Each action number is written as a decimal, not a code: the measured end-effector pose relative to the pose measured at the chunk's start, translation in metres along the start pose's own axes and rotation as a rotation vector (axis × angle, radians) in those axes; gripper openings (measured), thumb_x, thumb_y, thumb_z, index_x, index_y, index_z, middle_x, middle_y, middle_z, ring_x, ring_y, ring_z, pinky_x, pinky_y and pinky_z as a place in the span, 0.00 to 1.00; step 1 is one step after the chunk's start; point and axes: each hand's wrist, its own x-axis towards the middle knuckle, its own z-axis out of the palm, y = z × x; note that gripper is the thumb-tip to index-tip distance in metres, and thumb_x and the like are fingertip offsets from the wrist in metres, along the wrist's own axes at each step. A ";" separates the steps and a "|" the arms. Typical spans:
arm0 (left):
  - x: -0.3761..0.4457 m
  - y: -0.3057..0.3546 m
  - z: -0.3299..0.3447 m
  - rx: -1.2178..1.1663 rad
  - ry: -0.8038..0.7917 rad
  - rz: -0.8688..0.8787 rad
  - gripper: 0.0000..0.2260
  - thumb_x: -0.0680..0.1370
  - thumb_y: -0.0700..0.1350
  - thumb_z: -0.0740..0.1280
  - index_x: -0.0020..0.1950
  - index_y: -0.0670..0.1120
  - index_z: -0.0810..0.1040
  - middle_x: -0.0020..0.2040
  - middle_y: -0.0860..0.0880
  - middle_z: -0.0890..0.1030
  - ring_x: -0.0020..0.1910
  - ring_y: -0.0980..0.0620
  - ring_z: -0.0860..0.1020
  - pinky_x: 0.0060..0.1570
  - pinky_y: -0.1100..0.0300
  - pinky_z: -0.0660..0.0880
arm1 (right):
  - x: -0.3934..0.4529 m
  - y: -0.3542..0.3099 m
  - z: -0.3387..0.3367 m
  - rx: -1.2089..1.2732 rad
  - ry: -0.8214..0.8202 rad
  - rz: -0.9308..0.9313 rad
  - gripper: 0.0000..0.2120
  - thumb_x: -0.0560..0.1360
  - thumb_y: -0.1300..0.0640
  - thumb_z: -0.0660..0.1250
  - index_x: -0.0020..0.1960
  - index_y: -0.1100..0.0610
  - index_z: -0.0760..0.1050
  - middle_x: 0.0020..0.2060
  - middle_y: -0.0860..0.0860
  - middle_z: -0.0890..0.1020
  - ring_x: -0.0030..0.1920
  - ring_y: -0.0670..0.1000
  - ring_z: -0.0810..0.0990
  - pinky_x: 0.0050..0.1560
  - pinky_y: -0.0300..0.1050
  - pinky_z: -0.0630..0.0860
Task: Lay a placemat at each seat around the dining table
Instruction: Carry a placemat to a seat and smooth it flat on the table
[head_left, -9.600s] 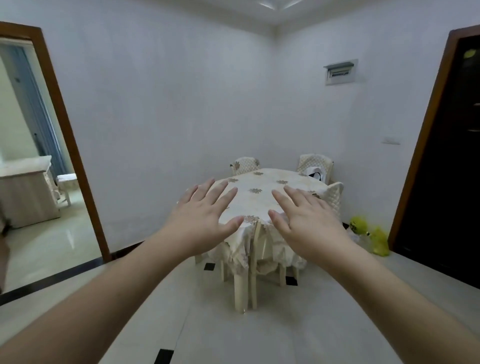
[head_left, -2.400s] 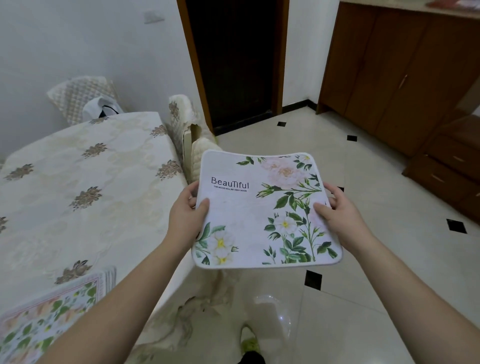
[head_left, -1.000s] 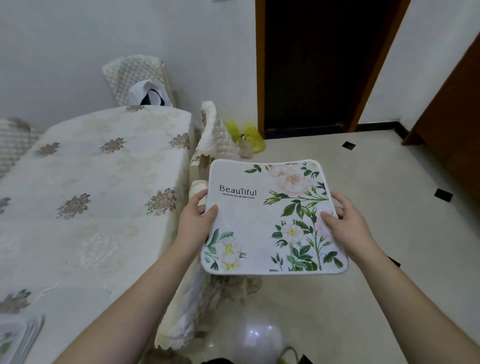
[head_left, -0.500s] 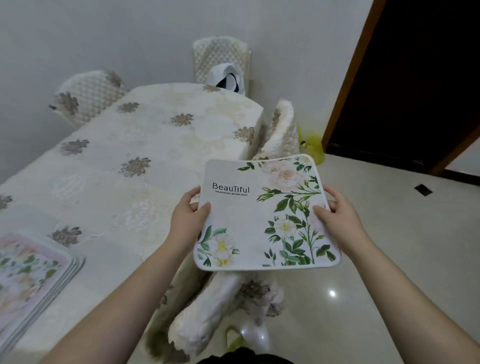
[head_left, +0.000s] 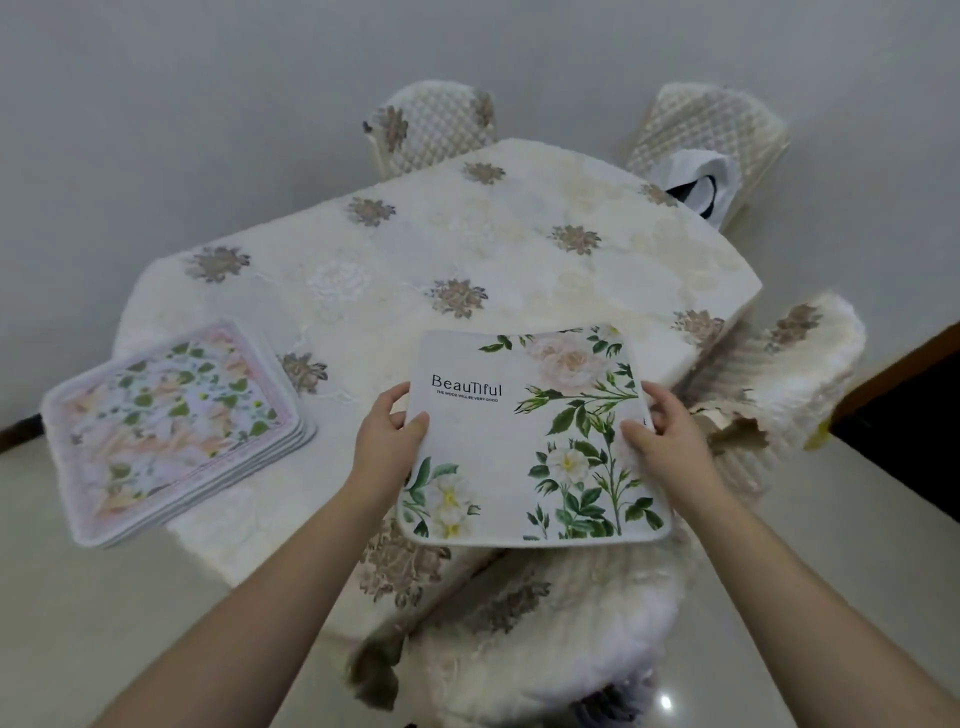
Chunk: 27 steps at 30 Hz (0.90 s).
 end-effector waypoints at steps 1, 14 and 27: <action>0.002 -0.007 -0.008 -0.006 0.033 -0.018 0.19 0.80 0.42 0.66 0.70 0.53 0.70 0.47 0.50 0.86 0.39 0.52 0.85 0.38 0.56 0.80 | 0.008 -0.003 0.012 -0.019 -0.044 0.003 0.25 0.79 0.64 0.65 0.72 0.47 0.65 0.49 0.51 0.84 0.45 0.53 0.85 0.46 0.61 0.82; -0.014 -0.078 -0.055 -0.089 0.398 -0.193 0.17 0.82 0.42 0.65 0.68 0.57 0.71 0.47 0.48 0.86 0.41 0.50 0.85 0.41 0.50 0.82 | 0.080 0.006 0.119 -0.191 -0.437 0.035 0.22 0.80 0.59 0.65 0.72 0.49 0.66 0.50 0.49 0.83 0.44 0.52 0.85 0.37 0.51 0.83; -0.015 -0.095 -0.007 -0.025 0.636 -0.313 0.17 0.82 0.41 0.64 0.70 0.52 0.71 0.48 0.46 0.82 0.42 0.51 0.82 0.34 0.62 0.73 | 0.158 0.032 0.131 -0.348 -0.596 -0.154 0.16 0.81 0.55 0.63 0.68 0.56 0.72 0.59 0.51 0.79 0.55 0.52 0.78 0.58 0.51 0.78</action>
